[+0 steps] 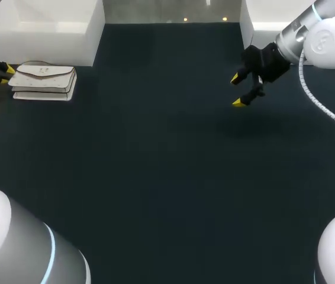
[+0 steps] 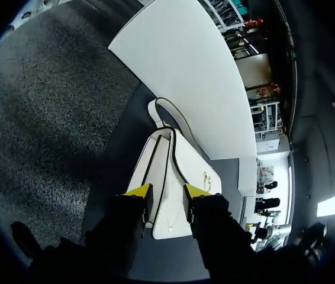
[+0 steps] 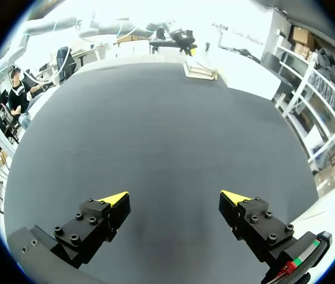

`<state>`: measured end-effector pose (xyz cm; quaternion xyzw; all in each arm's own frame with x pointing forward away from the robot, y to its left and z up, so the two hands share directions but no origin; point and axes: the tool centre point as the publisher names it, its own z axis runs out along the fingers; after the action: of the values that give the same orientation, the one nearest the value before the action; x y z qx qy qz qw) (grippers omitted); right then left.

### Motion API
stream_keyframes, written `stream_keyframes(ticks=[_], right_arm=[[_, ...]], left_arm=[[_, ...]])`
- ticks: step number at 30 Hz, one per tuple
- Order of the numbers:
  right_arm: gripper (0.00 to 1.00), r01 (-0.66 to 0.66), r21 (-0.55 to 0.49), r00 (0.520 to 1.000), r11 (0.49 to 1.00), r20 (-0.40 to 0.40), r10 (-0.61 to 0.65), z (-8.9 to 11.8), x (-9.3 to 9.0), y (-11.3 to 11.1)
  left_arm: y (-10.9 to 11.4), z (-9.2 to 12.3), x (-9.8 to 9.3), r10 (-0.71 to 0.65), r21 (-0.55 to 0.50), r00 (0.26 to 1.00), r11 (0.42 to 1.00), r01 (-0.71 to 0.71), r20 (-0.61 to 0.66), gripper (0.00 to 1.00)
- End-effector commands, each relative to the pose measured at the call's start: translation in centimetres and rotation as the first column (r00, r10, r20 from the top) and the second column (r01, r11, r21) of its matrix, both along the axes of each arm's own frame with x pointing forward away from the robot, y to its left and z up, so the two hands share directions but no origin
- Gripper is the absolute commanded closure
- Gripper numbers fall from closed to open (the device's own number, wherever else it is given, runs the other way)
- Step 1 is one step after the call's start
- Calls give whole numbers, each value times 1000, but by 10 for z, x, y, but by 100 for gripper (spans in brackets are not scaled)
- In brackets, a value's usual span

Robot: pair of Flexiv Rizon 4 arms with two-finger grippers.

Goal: Pick up the bag, open it, inspect its contents, close it, and place it on the opposite side

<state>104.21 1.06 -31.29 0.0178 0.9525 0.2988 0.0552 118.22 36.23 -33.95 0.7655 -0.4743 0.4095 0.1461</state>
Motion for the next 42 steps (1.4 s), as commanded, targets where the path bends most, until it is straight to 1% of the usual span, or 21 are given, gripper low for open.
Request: stream_keyframes(ticks=[1, 2, 4, 5, 9, 21, 31, 35, 42], right_arm=[[0, -1, 1, 1000, 1000, 1, 1, -1, 0, 0], [0, -1, 1, 1000, 1000, 1, 1, -1, 0, 0], [0, -1, 1, 1000, 1000, 1, 1, -1, 0, 0], [0, -1, 1, 1000, 1000, 1, 1, -1, 0, 0], [0, -1, 1, 1000, 1000, 1, 1, -1, 0, 0], [0, -1, 1, 1000, 1000, 1, 1, -1, 0, 0], [0, -1, 1, 1000, 1000, 1, 1, -1, 0, 0], [0, -1, 1, 1000, 1000, 1, 1, -1, 0, 0], [0, -1, 1, 1000, 1000, 1, 1, -1, 0, 0]], left_arm=[[5, -10, 12, -253, -136, 957, 963, 234, -144, 75], [4, -11, 13, -254, -137, 956, 962, 234, -145, 81], [3, -13, 13, -256, -140, 955, 962, 236, -148, 99], [3, -13, 13, -258, -141, 955, 961, 237, -149, 100], [0, -14, 12, -272, -151, 950, 957, 250, -151, 100], [-23, -10, -10, -331, -168, 931, 937, 305, -153, 100], [-42, -4, -22, -379, -173, 913, 919, 353, -150, 100], [-46, -2, -31, -400, -190, 905, 909, 371, -148, 100], [-64, -7, -49, -435, -213, 887, 892, 399, -157, 100]])
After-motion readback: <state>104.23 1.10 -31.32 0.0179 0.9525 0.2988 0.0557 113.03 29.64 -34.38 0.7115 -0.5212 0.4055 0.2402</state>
